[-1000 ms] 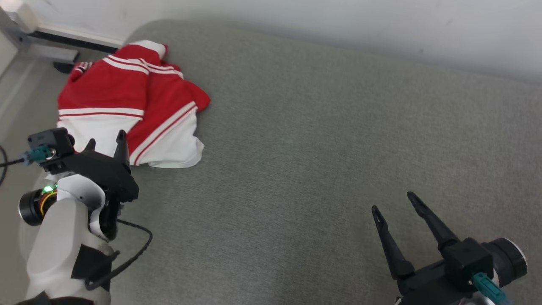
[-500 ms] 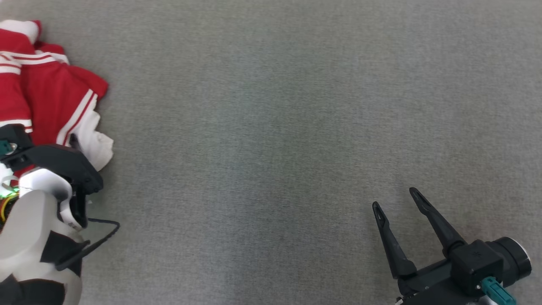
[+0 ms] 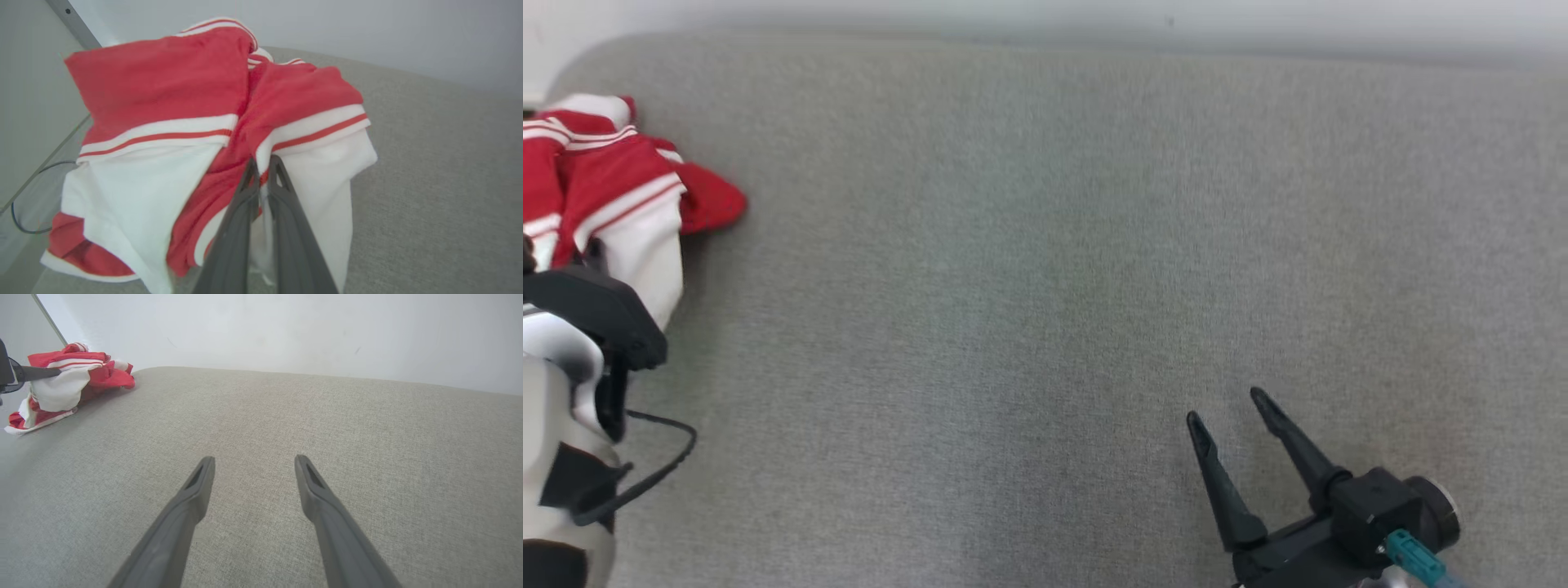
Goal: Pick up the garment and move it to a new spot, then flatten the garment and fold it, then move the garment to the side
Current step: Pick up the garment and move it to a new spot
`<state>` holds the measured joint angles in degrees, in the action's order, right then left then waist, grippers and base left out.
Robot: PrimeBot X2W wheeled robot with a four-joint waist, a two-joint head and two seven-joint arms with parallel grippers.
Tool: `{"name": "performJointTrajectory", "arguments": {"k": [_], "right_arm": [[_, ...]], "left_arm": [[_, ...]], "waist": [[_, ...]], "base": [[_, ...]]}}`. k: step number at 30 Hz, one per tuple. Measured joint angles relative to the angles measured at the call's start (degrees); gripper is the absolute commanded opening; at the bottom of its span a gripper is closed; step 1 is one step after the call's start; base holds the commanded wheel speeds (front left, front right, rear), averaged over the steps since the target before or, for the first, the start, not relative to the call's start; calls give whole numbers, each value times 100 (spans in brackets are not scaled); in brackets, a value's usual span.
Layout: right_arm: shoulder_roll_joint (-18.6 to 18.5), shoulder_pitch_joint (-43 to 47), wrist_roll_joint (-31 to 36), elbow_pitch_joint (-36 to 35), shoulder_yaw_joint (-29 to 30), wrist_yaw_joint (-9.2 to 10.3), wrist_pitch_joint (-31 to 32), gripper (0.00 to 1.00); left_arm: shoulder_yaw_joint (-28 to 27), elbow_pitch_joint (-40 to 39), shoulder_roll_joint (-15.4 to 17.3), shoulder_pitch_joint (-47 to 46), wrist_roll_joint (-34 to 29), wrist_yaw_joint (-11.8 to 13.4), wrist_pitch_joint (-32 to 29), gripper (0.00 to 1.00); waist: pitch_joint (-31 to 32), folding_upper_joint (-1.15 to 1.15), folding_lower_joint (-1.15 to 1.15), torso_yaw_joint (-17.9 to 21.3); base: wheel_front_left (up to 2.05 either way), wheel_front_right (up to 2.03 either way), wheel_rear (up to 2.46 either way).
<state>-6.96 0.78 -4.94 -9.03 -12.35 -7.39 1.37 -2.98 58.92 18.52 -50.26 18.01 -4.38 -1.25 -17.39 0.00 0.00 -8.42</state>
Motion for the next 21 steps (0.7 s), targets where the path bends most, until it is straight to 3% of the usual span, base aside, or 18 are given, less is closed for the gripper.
{"name": "performJointTrajectory", "arguments": {"k": [5,12,21], "right_arm": [[230,-20,-170,557,25,0,-320,100],[371,31,-263,1099,221,0,-660,100],[401,-95,-414,1322,149,0,-793,100]], "left_arm": [[191,-560,260,-73,-36,-180,-22,0],[573,-1982,261,-115,168,-276,-339,0],[994,-4268,-368,271,992,-302,-861,0]], "waist": [[541,-1,-1,-79],[1404,-1,-1,-124],[2160,-2,-2,223]], "base": [[0,0,0],[0,0,0],[0,0,0]]}}
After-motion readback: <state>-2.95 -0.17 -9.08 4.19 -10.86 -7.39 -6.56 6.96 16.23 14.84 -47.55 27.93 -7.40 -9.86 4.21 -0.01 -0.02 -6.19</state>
